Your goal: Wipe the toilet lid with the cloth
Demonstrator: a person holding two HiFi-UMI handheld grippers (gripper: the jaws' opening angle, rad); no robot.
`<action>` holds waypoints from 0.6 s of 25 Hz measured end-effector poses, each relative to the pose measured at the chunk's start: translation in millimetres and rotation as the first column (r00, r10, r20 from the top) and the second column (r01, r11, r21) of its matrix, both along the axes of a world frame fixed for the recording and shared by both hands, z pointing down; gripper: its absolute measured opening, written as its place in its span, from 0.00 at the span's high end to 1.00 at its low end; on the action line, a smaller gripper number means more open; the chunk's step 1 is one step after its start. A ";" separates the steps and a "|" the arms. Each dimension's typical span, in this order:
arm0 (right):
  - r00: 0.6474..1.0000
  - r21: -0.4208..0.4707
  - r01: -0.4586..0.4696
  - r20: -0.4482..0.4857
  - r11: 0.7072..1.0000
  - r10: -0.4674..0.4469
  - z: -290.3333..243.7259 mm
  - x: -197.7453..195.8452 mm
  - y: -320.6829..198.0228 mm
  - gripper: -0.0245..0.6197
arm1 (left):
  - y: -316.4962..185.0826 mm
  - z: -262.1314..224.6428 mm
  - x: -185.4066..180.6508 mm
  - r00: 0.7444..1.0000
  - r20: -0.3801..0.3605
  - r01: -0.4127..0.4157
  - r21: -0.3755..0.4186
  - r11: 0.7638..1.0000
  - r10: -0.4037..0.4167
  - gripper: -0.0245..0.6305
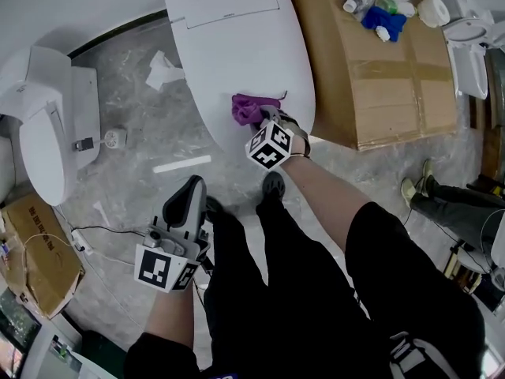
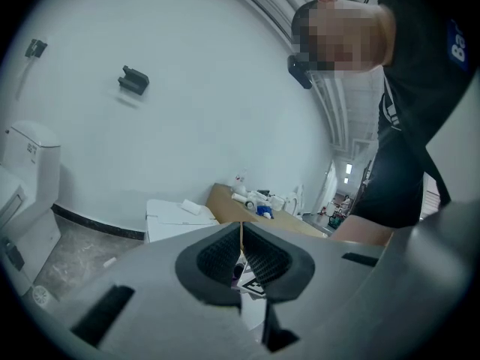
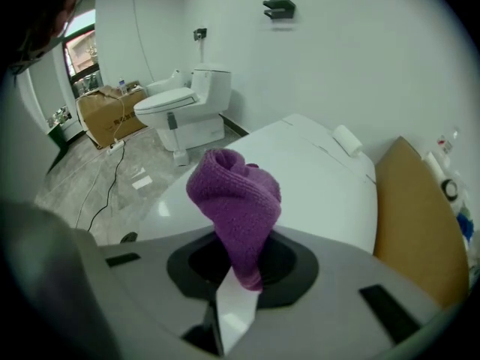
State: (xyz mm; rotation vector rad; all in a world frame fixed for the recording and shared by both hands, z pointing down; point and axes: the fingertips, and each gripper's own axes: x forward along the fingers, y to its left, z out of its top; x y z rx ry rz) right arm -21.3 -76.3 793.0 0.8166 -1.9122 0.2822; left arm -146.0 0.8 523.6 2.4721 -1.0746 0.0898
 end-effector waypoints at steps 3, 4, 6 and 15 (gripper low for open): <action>0.997 0.003 0.072 0.009 0.997 -0.072 3.4 -48.7 14.6 0.86 | 9.6 -0.6 -11.7 0.999 0.011 -0.035 0.002 0.999 0.034 0.93; 0.995 0.000 0.102 0.004 0.995 -0.102 8.0 -62.3 21.0 0.86 | 13.4 -0.1 -14.8 0.999 0.015 -0.047 -0.001 0.999 0.047 0.93; 0.986 -0.005 0.165 -0.023 0.986 -0.165 20.8 -81.1 32.2 0.86 | 19.0 3.4 -23.7 0.998 0.027 -0.059 -0.002 0.998 0.059 0.92; 0.997 -0.008 0.043 -0.059 0.999 -0.043 47.2 -7.8 45.9 0.86 | 38.0 22.5 -34.3 0.998 0.047 -0.045 -0.019 0.999 0.045 0.93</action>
